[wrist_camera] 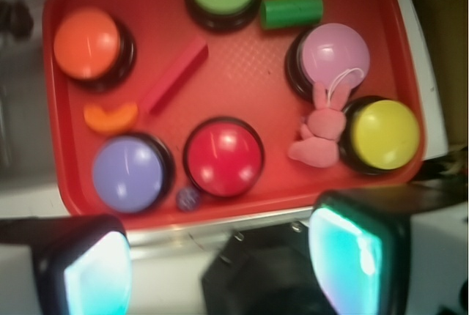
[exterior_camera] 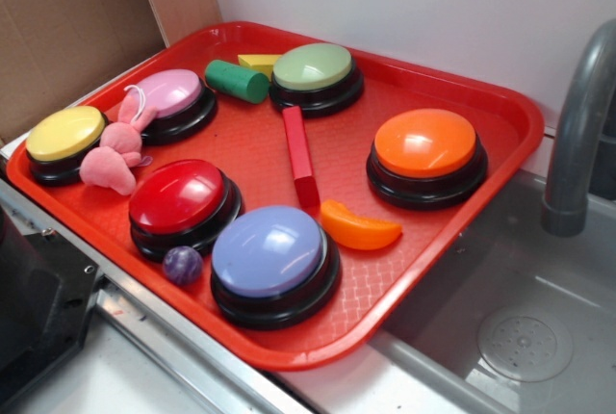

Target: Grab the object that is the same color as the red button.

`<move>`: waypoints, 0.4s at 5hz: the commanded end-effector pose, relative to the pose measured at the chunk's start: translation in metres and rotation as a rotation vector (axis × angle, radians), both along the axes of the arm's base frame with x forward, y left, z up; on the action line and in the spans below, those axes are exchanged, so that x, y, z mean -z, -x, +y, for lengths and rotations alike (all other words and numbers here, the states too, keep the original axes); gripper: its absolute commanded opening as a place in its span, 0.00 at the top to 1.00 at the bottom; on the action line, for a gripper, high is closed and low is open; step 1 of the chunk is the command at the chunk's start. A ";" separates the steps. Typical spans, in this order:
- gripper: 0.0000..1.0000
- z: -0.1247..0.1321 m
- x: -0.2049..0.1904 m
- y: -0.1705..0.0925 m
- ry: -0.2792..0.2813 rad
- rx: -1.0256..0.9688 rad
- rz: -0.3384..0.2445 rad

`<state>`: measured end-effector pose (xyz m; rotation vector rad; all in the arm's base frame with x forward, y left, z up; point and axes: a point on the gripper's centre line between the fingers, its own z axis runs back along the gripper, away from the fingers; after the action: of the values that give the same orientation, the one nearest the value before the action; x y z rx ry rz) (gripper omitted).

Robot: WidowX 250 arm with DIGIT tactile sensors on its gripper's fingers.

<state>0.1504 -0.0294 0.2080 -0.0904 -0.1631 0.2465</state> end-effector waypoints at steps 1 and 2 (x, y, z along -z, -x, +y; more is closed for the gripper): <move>0.00 0.002 0.043 -0.053 0.016 -0.298 -0.117; 0.00 0.004 0.067 -0.070 0.029 -0.421 -0.110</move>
<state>0.2158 -0.0295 0.1326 -0.0813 -0.2595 0.6617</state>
